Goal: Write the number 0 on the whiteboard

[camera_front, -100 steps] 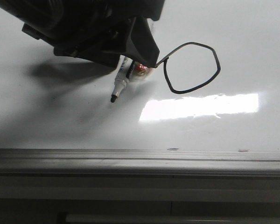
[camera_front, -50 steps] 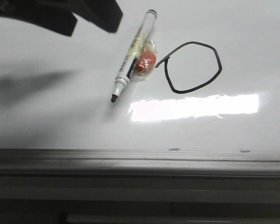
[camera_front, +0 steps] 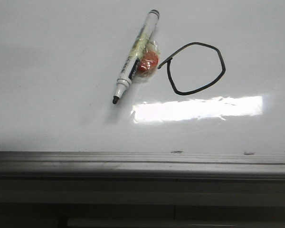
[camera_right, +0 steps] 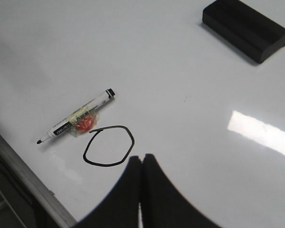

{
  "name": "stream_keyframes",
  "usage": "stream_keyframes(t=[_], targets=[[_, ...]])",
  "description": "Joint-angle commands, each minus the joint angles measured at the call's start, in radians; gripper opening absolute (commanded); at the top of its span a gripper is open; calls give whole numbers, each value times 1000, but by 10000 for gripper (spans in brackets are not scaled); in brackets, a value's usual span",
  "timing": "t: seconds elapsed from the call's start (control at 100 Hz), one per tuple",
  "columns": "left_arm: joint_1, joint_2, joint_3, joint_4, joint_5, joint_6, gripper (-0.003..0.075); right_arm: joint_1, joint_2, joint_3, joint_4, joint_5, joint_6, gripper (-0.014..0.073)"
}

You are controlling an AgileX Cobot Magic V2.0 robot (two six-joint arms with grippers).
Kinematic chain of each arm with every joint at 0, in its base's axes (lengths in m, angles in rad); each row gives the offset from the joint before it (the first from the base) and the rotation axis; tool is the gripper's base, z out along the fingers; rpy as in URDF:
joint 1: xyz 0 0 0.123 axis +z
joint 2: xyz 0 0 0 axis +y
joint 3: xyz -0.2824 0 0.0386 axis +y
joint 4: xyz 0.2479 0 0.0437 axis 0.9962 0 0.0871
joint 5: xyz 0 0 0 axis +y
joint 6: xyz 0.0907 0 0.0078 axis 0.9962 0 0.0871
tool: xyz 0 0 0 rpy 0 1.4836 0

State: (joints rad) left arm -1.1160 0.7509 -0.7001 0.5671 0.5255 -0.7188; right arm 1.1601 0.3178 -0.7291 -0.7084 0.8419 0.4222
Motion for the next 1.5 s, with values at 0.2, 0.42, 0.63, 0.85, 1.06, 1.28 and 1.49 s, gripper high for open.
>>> stream_keyframes(t=[0.2, 0.42, 0.63, 0.85, 1.06, 1.28, 1.49], targets=[[-8, -2, -2, 6, -26, -9, -20, -6, 0, -21, -22, -44, 7, -69], [-8, 10, -2, 6, -26, -9, -20, -6, 0, -21, -22, -44, 7, -69], [-8, 10, -2, 14, -24, -6, -20, -6, 0, -21, -22, -44, 7, -69], [0, -53, 15, 152, -19, -3, -20, -6, 0, -21, -22, -44, 7, -69], [7, -211, 58, 83, -21, 61, -20, -6, 0, -21, -22, -44, 7, -69], [216, -368, 200, -83, -328, 415, -20, -6, 0, -21, -22, -44, 7, -69], [570, -501, 424, -379, -674, 593, -20, -6, 0, -21, -22, -44, 7, -69]])
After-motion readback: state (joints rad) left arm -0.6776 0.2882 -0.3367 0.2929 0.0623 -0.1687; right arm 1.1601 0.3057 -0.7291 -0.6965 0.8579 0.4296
